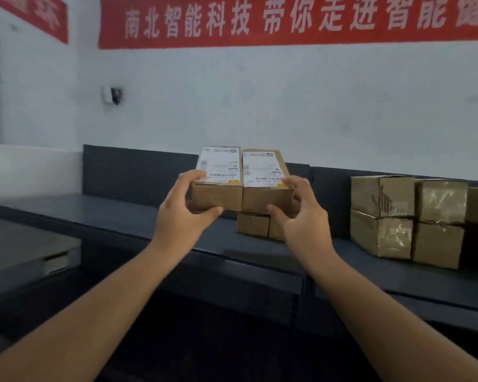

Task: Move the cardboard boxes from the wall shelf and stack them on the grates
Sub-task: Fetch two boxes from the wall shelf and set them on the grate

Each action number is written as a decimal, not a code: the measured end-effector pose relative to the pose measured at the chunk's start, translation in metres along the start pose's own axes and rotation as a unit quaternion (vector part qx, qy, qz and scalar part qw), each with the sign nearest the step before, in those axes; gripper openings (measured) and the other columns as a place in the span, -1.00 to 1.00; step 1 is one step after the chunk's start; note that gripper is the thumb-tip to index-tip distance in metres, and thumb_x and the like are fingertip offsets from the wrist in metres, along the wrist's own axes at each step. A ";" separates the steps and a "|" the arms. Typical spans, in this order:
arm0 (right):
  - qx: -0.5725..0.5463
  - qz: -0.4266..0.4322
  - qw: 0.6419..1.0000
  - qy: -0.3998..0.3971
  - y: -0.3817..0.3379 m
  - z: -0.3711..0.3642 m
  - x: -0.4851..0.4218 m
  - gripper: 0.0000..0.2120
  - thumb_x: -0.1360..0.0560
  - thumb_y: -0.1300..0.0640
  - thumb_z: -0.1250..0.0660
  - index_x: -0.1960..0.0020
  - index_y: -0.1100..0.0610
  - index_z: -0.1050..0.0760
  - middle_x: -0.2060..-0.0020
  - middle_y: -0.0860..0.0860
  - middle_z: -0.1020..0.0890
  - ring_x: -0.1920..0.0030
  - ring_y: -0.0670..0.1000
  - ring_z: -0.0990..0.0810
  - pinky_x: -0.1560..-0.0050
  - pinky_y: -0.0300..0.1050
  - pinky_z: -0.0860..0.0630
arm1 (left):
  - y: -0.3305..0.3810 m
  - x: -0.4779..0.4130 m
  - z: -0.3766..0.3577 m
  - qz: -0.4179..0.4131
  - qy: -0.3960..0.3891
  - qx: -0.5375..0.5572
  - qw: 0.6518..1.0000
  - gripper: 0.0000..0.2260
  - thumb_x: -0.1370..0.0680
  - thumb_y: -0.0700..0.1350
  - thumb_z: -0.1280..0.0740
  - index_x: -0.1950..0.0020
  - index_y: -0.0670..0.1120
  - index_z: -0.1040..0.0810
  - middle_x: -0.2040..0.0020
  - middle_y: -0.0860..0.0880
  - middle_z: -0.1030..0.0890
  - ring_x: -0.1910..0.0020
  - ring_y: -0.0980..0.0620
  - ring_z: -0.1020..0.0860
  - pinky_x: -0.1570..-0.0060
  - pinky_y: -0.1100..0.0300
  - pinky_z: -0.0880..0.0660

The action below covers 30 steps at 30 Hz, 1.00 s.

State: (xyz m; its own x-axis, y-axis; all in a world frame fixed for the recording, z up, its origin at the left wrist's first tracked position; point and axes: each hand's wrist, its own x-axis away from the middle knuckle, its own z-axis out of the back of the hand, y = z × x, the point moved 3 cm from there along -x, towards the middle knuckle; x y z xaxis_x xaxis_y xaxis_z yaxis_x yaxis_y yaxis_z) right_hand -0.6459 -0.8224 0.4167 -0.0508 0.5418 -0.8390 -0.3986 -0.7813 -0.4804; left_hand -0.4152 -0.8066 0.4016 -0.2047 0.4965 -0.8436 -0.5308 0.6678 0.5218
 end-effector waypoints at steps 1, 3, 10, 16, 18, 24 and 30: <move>-0.030 0.003 0.999 -0.011 -0.006 -0.007 0.011 -0.51 -0.48 0.14 -0.44 -0.27 -0.22 -0.34 -0.01 -0.37 -0.48 0.03 -0.41 -0.53 0.15 -0.48 -0.48 | 0.002 0.015 0.014 0.007 0.011 -0.002 1.000 -0.41 -0.37 -0.08 -0.57 -0.24 0.33 -0.38 -0.19 0.19 -0.54 0.04 0.17 -0.65 0.20 0.39 -0.55; -0.075 0.003 0.997 -0.032 -0.018 -0.026 0.032 -0.50 -0.48 0.16 -0.45 -0.25 -0.25 -0.35 -0.07 -0.30 -0.52 -0.01 -0.31 -0.57 0.04 -0.40 -0.52 | 0.005 0.043 0.043 0.030 0.031 -0.016 0.999 -0.42 -0.37 -0.10 -0.57 -0.21 0.34 -0.40 -0.17 0.21 -0.54 0.03 0.17 -0.64 0.20 0.38 -0.54; -0.164 0.004 0.979 -0.118 -0.070 -0.124 0.100 -0.47 -0.45 0.13 -0.47 -0.26 -0.27 -0.34 -0.13 -0.22 -0.51 -0.13 -0.19 -0.53 -0.07 -0.27 -0.54 | 0.013 0.129 0.167 0.101 0.094 -0.092 0.986 -0.40 -0.39 -0.20 -0.56 -0.22 0.31 -0.42 -0.24 0.11 -0.55 -0.07 0.12 -0.63 0.06 0.23 -0.60; -0.266 -0.005 0.941 -0.210 -0.146 -0.227 0.159 -0.44 -0.42 0.14 -0.50 -0.20 -0.36 -0.35 -0.07 -0.31 -0.54 -0.10 -0.30 -0.54 -0.01 -0.41 -0.51 | 0.026 0.197 0.297 0.169 0.151 -0.191 0.955 -0.40 -0.41 -0.24 -0.54 -0.24 0.28 -0.41 -0.31 -0.03 -0.52 -0.21 0.03 -0.56 -0.09 0.07 -0.59; -0.293 -0.004 0.925 -0.241 -0.177 -0.262 0.181 -0.43 -0.42 0.14 -0.50 -0.19 -0.37 -0.35 -0.08 -0.28 -0.54 -0.08 -0.28 -0.55 0.01 -0.42 -0.51 | 0.031 0.219 0.345 0.188 0.177 -0.229 0.939 -0.40 -0.41 -0.22 -0.54 -0.24 0.31 -0.40 -0.31 0.00 -0.53 -0.19 0.09 -0.57 -0.05 0.15 -0.60; -0.359 -0.009 0.870 -0.337 -0.272 -0.366 0.252 -0.46 -0.45 0.16 -0.47 -0.20 -0.33 -0.33 -0.19 -0.11 -0.56 -0.13 -0.17 -0.56 0.02 -0.37 -0.55 | 0.045 0.293 0.495 0.237 0.258 -0.312 0.883 -0.40 -0.41 -0.20 -0.55 -0.23 0.34 -0.39 -0.26 0.09 -0.53 -0.16 0.11 -0.57 -0.02 0.21 -0.59; -0.372 -0.043 0.823 -0.427 -0.351 -0.468 0.326 -0.52 -0.48 0.13 -0.45 -0.22 -0.28 -0.34 -0.09 -0.07 -0.59 -0.03 -0.16 -0.59 0.09 -0.24 -0.60 | 0.041 0.371 0.627 0.287 0.319 -0.349 0.833 -0.40 -0.41 -0.22 -0.54 -0.21 0.34 -0.40 -0.27 0.08 -0.51 -0.19 0.10 -0.53 0.00 0.23 -0.56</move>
State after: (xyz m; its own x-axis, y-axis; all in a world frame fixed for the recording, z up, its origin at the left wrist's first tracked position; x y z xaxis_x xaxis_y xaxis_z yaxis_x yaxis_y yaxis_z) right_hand -0.0934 -0.5166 0.1925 -0.8039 0.3757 -0.4610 0.2216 -0.5300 -0.8185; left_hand 0.0027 -0.2477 0.1895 -0.8672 0.0789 -0.4917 -0.4977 -0.1735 0.8498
